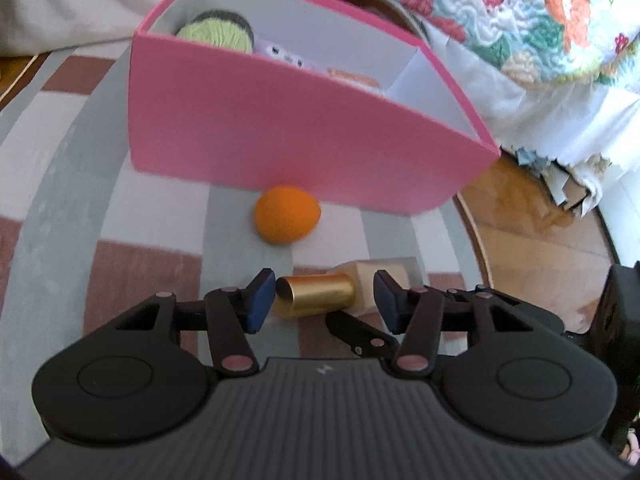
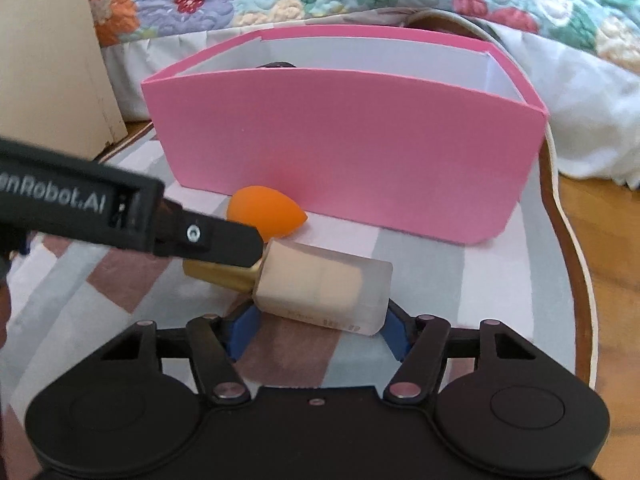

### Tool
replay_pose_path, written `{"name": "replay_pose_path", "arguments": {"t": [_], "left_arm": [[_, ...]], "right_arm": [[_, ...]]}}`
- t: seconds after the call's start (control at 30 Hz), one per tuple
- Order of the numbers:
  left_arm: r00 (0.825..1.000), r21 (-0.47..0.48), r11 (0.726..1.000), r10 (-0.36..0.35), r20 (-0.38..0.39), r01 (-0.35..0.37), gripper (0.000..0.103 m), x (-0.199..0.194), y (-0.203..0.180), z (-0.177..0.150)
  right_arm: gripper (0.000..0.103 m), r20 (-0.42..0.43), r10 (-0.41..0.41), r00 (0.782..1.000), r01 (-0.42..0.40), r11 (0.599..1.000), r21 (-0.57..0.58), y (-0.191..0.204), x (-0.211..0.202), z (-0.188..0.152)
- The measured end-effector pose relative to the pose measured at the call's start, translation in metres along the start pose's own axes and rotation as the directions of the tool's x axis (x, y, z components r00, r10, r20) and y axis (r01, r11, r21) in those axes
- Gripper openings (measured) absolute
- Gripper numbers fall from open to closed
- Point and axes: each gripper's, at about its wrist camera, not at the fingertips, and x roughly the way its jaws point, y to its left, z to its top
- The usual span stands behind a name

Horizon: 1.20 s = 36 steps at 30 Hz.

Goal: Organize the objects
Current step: 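Grasp the gold cap of the foundation bottle with the left gripper, then carry the foundation bottle into the pink box and open the left gripper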

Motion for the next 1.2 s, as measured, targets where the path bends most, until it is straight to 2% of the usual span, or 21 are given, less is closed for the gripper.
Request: {"name": "replay_pose_path", "arguments": {"t": [0.1, 0.2, 0.47, 0.6, 0.7, 0.87, 0.97, 1.2], "left_arm": [[0.999, -0.025, 1.000, 0.011, -0.050, -0.013, 0.053, 0.005, 0.003, -0.006], [0.999, -0.051, 0.999, 0.003, -0.051, -0.005, 0.053, 0.008, 0.006, -0.007], [0.999, -0.060, 0.998, -0.009, -0.041, 0.006, 0.056, 0.008, 0.009, -0.009], [0.999, 0.047, 0.999, 0.021, -0.033, -0.019, 0.055, 0.002, -0.004, -0.013], [0.999, 0.068, 0.998, 0.019, -0.043, -0.016, 0.056, -0.003, -0.012, -0.015], [0.996, 0.019, 1.000, -0.009, -0.087, 0.011, 0.056, -0.013, -0.015, -0.023], [0.994, 0.021, 1.000, -0.009, -0.107, 0.011, 0.056, -0.022, -0.020, -0.034], [0.992, -0.031, 0.998, -0.062, -0.110, 0.059, 0.056, -0.050, -0.027, -0.044]], "right_arm": [[0.069, -0.001, -0.032, 0.999, 0.032, 0.998, -0.047, 0.011, -0.007, -0.012], [0.069, 0.017, -0.062, 0.998, 0.064, 0.992, -0.110, 0.020, -0.011, -0.020], [0.074, 0.026, -0.013, 1.000, 0.015, 0.997, -0.076, 0.007, -0.005, -0.018], [0.072, 0.029, -0.018, 0.999, 0.021, 0.996, -0.083, 0.009, -0.007, -0.021], [0.071, 0.002, -0.019, 1.000, 0.019, 0.997, -0.079, 0.008, -0.012, -0.018], [0.071, -0.037, 0.019, 0.999, -0.022, 0.998, -0.065, 0.000, -0.024, -0.025], [0.071, -0.054, 0.030, 0.998, -0.034, 0.996, -0.088, 0.003, -0.036, -0.032], [0.071, -0.084, 0.036, 0.996, -0.041, 0.998, -0.057, 0.004, -0.064, -0.039]]}}
